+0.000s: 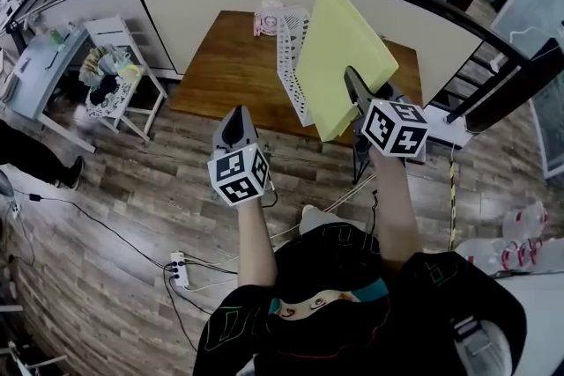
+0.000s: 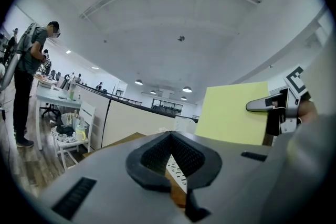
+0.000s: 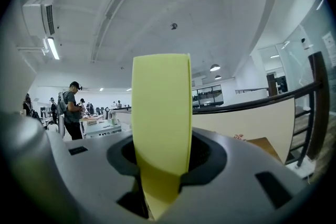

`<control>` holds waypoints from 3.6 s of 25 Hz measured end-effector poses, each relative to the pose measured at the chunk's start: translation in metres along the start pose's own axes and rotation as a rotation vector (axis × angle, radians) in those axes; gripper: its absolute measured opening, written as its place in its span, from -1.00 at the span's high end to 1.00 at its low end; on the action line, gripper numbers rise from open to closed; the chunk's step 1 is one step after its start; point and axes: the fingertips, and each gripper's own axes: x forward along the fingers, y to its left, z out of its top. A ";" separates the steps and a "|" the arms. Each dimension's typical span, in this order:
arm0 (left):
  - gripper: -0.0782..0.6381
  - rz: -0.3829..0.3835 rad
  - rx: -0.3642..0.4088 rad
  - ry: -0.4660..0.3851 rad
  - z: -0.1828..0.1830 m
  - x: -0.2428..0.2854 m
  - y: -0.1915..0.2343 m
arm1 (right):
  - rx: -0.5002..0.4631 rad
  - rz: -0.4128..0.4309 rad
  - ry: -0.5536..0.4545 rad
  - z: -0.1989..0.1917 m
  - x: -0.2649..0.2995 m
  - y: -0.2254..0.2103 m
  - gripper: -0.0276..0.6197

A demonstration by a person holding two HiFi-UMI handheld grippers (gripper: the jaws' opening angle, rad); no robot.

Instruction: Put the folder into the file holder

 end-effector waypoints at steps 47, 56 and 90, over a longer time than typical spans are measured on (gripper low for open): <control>0.80 0.104 0.061 0.249 -0.066 0.100 0.016 | 0.001 0.074 0.104 -0.086 0.149 -0.034 0.40; 0.80 0.155 0.041 0.311 -0.101 0.085 0.032 | -0.038 0.071 0.129 -0.120 0.159 -0.031 0.39; 0.79 0.119 -0.055 0.206 -0.076 0.048 0.058 | -0.118 0.023 0.002 -0.046 0.114 0.012 0.29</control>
